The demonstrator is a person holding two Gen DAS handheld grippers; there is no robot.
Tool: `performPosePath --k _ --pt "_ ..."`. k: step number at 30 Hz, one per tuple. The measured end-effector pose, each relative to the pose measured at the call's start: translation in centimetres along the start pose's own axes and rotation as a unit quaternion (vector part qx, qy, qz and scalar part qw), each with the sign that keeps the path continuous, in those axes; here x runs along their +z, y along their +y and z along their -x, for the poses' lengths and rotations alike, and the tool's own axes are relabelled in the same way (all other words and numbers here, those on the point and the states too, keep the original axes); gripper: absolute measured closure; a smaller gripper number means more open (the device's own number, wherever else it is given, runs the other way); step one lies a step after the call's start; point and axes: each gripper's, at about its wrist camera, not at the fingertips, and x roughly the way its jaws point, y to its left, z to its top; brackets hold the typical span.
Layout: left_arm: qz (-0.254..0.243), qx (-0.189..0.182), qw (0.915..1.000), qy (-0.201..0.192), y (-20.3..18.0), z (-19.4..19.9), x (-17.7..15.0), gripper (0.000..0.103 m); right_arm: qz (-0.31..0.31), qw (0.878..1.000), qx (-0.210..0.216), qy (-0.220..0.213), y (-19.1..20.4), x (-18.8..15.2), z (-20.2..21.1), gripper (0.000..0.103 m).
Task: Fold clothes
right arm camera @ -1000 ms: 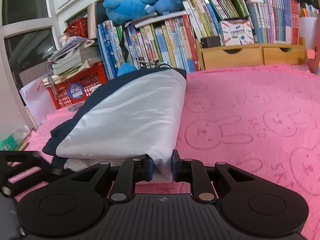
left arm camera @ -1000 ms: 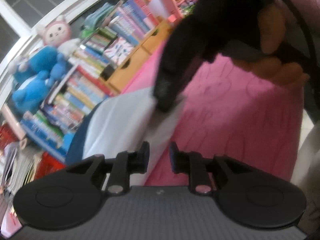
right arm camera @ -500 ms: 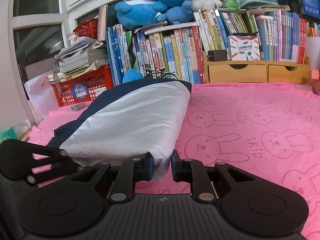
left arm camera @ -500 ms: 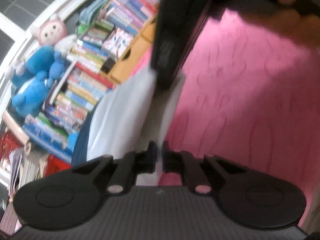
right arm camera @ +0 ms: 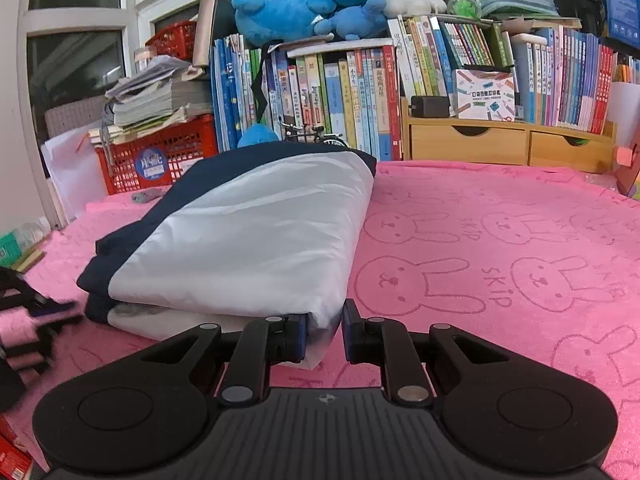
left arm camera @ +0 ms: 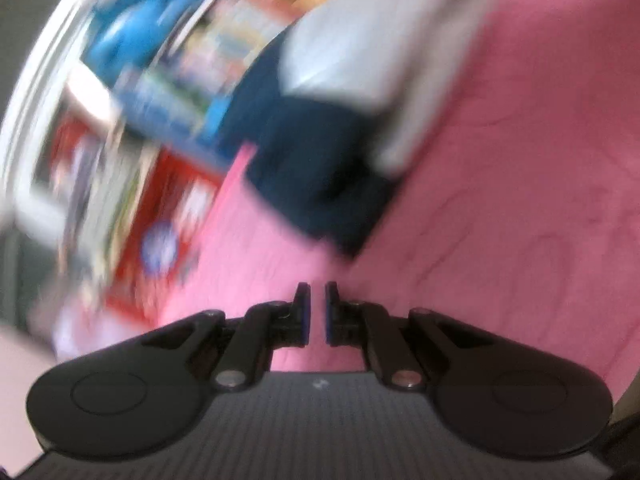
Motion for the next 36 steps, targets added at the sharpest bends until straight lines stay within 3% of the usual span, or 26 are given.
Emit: performPosePath --k 1,2,3,4,6,8,10,12,17,20,25,26,28,30,32,36 --pt "0.076 -0.045 0.9961 -0.010 1.7 0.4 -0.4 0.093 0.001 1.000 -0.001 0.000 0.1 -0.1 -0.1 0.084" --pt "0.152 -0.089 0.9842 -0.019 3.4 0.8 -0.8 0.092 0.003 1.000 -0.002 0.001 0.1 -0.2 -0.1 0.084" --pt "0.226 -0.132 0.9647 -0.029 5.1 1.3 -1.2 0.089 0.004 1.000 -0.003 0.001 0.2 -0.4 -0.2 0.084" --pt "0.299 -0.175 0.9375 -0.038 6.8 1.7 -1.5 0.086 0.004 1.000 -0.004 0.002 0.2 -0.5 -0.2 0.084" --pt "0.421 -0.248 0.8710 -0.053 9.3 1.9 -2.4 0.068 0.007 1.000 -0.006 0.003 0.3 -0.7 -0.3 0.084" --pt "0.510 -0.307 0.8011 -0.063 10.5 1.1 -3.5 0.066 0.012 1.000 -0.008 0.004 0.3 -0.8 -0.4 0.083" --pt "0.545 -0.353 0.7584 -0.063 10.4 0.2 -3.8 0.065 0.013 1.000 -0.009 0.004 0.3 -0.9 -0.4 0.083" --pt "0.554 -0.372 0.7423 -0.062 9.6 -0.4 -3.6 0.063 0.013 1.000 -0.010 0.004 0.3 -1.0 -0.4 0.083" --pt "0.574 -0.385 0.7201 -0.064 7.0 -3.1 -2.3 0.058 0.018 1.000 -0.013 0.004 0.5 -1.2 -0.5 0.083" --pt "0.603 -0.342 0.7158 -0.084 6.1 -4.2 -1.9 0.048 0.020 1.000 -0.015 0.004 0.6 -1.3 -0.7 0.082" --pt "0.661 -0.311 0.6746 -0.104 5.7 -5.6 -2.4 0.047 0.029 0.999 -0.017 0.004 0.8 -1.4 -0.8 0.082" --pt "0.662 -0.300 0.6781 -0.107 5.7 -5.6 -2.3 0.047 0.029 0.999 -0.017 0.005 0.9 -1.4 -0.8 0.082" --pt "0.655 -0.264 0.6994 -0.109 5.8 -5.4 -2.0 0.051 0.031 0.999 -0.018 0.005 0.9 -1.4 -0.9 0.082" --pt "0.648 -0.223 0.7207 -0.105 6.1 -5.1 -1.7 0.089 0.033 0.999 -0.018 0.006 1.0 -1.4 -1.0 0.081" --pt "0.640 -0.191 0.7364 -0.104 6.4 -4.6 -1.5 0.092 0.036 0.999 -0.018 0.007 1.0 -1.5 -1.0 0.073" --pt "0.611 -0.163 0.7651 -0.121 6.6 -3.2 -1.1 0.094 0.045 0.999 -0.017 0.010 1.3 -1.5 -1.2 0.072"
